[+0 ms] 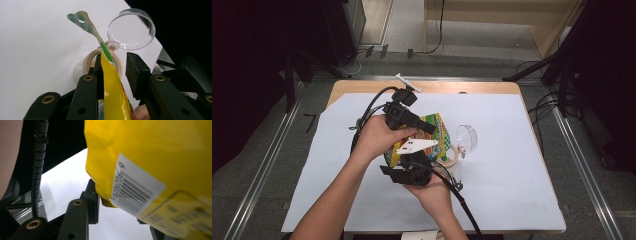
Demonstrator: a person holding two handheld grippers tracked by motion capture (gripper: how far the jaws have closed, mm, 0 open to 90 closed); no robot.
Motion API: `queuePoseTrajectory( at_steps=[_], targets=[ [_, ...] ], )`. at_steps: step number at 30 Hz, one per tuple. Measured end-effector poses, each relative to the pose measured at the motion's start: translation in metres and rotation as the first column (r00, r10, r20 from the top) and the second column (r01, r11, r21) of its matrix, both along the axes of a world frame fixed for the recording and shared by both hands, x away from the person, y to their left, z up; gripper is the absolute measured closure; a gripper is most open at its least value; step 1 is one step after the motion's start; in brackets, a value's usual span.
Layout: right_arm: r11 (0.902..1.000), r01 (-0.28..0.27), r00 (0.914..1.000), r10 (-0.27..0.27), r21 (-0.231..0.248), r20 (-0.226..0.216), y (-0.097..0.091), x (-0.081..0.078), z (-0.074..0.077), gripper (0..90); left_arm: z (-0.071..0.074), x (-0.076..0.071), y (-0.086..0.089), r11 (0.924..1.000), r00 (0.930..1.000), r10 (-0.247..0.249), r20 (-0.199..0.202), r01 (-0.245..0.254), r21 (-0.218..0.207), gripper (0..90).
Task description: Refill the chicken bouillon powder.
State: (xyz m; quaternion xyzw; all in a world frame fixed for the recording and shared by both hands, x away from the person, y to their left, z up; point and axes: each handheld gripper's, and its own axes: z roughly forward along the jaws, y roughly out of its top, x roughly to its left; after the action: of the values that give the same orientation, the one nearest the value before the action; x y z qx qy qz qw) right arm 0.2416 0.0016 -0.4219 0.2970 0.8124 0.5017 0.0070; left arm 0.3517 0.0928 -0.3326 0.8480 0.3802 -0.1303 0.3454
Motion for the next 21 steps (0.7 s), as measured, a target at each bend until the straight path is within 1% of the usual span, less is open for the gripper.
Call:
queuePoseTrajectory(
  at_steps=[4, 8, 14, 17, 21],
  targets=[
    [1.0000, -0.002, 1.0000, 0.002, -0.001, 0.005, -0.0002, -0.0010, 0.0008, 63.5, 0.0009, -0.0001, 0.0004, 1.0000, 1.0000, -0.003, -0.004, 0.003, -0.004, 71.6],
    [0.9999, -0.004, 0.9999, 0.003, 0.011, 0.012, 0.0002, -0.0010, 0.0005, 63.6, 0.0015, 0.0003, 0.0007, 1.0000, 1.0000, 0.000, -0.001, 0.000, 0.000, 71.5],
    [0.9998, -0.010, 0.9998, 0.010, 0.019, 0.020, 0.0000, -0.0005, -0.0005, 63.7, 0.0010, 0.0009, 0.0016, 1.0000, 1.0000, 0.000, -0.007, 0.000, -0.005, 71.4],
    [0.9995, 0.000, 0.9995, -0.001, 0.032, 0.032, 0.0005, -0.0026, -0.0019, 63.6, 0.0016, 0.0000, 0.0017, 1.0000, 0.9999, -0.004, -0.009, 0.004, -0.003, 71.4],
    [0.9986, -0.017, 0.9989, 0.015, 0.051, 0.044, 0.0001, -0.0042, -0.0015, 63.5, 0.0032, -0.0013, 0.0028, 1.0000, 0.9999, 0.000, -0.013, 0.000, -0.001, 71.0]
  ],
)
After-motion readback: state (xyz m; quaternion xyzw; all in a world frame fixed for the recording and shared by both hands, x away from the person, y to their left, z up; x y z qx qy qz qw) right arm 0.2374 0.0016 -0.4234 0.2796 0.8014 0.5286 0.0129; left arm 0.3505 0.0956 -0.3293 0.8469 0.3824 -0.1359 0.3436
